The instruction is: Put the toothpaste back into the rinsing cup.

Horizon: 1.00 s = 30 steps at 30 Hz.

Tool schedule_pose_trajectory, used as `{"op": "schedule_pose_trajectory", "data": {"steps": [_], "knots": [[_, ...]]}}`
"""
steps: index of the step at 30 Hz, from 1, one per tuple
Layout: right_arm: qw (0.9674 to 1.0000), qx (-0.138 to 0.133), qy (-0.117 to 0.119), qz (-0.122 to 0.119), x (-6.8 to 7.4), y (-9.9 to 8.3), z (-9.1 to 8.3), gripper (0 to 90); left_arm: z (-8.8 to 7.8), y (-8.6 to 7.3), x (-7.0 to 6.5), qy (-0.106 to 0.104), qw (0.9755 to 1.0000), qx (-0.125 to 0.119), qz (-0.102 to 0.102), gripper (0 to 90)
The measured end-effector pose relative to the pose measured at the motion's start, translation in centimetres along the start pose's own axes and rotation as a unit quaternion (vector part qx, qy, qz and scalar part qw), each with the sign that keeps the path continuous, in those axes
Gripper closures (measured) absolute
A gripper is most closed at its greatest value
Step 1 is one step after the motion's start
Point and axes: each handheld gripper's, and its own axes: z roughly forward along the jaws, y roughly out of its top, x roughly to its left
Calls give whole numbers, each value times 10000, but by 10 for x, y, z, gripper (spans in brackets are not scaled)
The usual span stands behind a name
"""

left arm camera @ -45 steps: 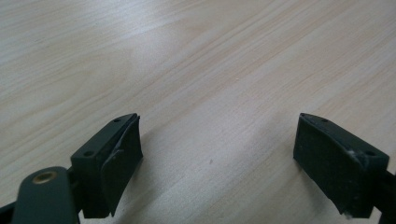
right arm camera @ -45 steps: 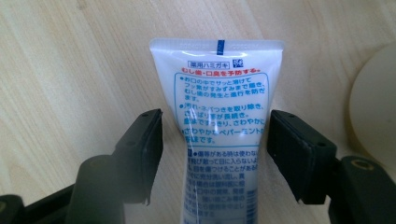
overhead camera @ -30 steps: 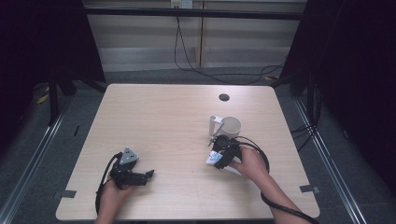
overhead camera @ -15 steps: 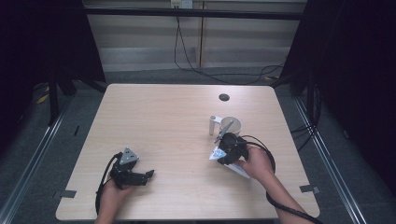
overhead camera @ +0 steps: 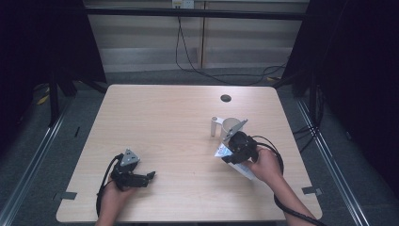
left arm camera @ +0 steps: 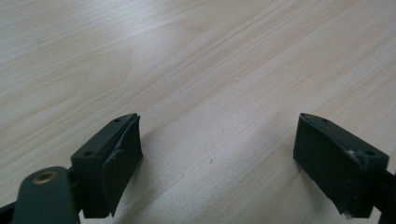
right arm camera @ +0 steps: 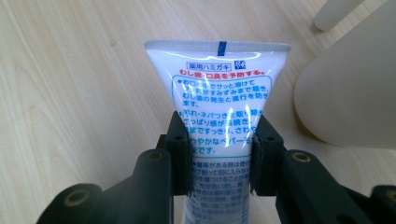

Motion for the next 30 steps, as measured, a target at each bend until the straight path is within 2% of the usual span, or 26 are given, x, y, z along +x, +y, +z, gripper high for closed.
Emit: {"op": "schedule_pose_trajectory", "data": {"steps": [13,21,26,30], "knots": [[9976,-689,33,98,-1,0,-24,668,0,0,0,2,10000,4,10,151],[9960,-891,-20,116,2,3,-34,667,0,0,0,2,10000,0,1,151],[9937,-1112,4,124,3,5,-39,667,0,0,0,1,10000,0,1,151],[9931,-1166,-17,125,3,7,-43,667,0,0,0,1,10000,0,1,150]]}}
